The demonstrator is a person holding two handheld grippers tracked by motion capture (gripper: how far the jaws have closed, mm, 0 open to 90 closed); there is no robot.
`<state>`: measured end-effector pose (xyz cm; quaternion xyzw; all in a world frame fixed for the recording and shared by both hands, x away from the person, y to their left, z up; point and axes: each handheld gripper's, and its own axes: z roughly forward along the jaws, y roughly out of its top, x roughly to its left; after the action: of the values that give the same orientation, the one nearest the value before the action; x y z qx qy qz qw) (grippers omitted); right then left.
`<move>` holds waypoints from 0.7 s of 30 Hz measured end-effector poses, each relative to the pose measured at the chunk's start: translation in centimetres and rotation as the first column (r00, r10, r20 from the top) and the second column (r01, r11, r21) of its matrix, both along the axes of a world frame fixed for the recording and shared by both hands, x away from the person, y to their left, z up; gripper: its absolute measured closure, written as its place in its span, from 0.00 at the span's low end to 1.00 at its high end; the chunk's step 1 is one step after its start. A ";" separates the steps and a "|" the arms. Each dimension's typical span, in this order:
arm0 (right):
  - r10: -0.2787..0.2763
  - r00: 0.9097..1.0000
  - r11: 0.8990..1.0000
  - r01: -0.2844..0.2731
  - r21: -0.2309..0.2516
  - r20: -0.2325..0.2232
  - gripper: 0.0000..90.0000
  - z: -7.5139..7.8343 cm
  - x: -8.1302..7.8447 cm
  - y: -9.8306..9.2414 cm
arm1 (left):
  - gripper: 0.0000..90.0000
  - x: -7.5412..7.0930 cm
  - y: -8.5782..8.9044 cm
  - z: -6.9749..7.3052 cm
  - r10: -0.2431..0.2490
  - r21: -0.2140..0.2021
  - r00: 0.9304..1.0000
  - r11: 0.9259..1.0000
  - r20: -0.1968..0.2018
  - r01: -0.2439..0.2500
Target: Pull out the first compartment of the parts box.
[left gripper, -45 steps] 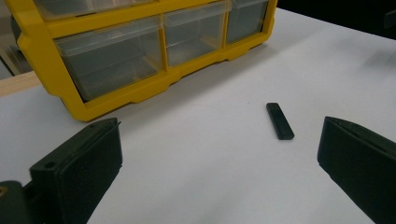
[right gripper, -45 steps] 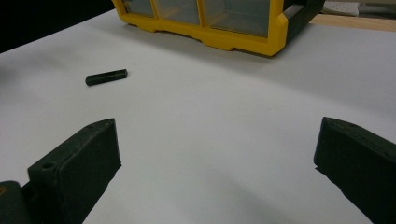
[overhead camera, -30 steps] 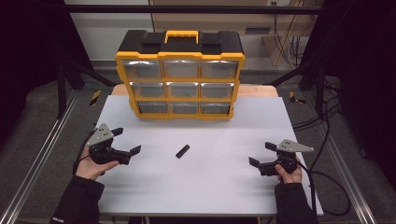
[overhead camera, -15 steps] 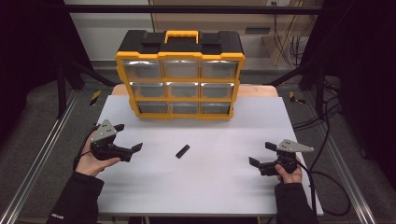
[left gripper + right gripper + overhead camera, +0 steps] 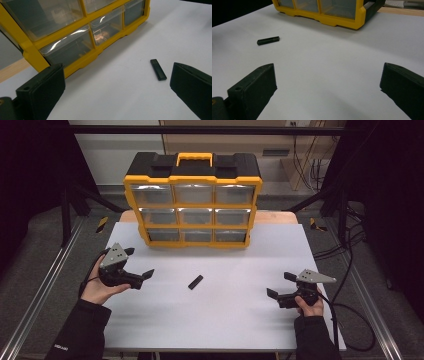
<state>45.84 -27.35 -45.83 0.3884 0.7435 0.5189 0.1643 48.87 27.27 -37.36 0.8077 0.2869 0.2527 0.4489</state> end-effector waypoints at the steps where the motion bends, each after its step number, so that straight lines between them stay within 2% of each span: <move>1: 0.001 1.000 1.000 -0.001 -0.001 0.001 0.01 0.0 0.0 0.0 | 0.00 0.1 0.0 0.1 -0.001 0.002 1.000 1.000 0.000 0.001; 14: 0.002 1.000 1.000 -0.002 -0.001 -0.001 0.01 0.0 0.0 0.0 | 0.00 0.6 -0.7 1.5 -0.003 0.028 1.000 1.000 0.009 0.003; 21: 0.002 1.000 1.000 -0.002 -0.002 -0.002 0.01 0.0 0.0 0.0 | 0.00 1.0 -0.9 1.8 -0.001 0.059 1.000 0.998 0.011 0.001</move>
<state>45.85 -27.36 -45.84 0.3880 0.7446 0.5180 0.1635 49.86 26.33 -35.52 0.8193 0.2764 0.2652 0.4266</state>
